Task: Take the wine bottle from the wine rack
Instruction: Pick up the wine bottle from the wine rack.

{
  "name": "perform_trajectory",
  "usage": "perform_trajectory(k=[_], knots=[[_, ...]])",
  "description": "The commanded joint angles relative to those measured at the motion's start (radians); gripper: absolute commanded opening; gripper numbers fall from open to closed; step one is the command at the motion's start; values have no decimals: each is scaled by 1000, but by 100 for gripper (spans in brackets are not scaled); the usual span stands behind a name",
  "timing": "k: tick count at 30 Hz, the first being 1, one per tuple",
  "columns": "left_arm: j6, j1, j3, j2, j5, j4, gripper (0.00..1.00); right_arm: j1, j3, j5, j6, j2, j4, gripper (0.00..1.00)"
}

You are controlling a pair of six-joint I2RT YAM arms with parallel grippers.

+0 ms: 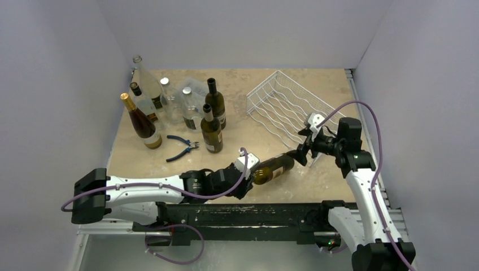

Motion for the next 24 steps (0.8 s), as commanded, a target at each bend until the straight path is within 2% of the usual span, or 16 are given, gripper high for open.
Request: perform_trajectory(k=[1,4,8,10,13,20,24], knots=[[-81,40,74,-61,77,-117,0,91,27,-79,-211,1,-99,99],[-114,79,80,-87,141,-140,0,118,-4,-133,-374,-11,-158,99],[-146,118,103,-109,214,-182,0,138,-28,-258,-710,-27,-339,99],[-155,132,119,-112,241,-199,0,150,-34,-295,-795,-27,-387,99],[-165,145,155,-102,276,-217,0,196,-43,-285,-803,-13,-372,99],[-169,151,257,-16,348,-242,0,345,-82,-145,-641,16,-176,99],[-165,151,307,34,374,-245,0,408,-94,-89,-596,46,-123,99]])
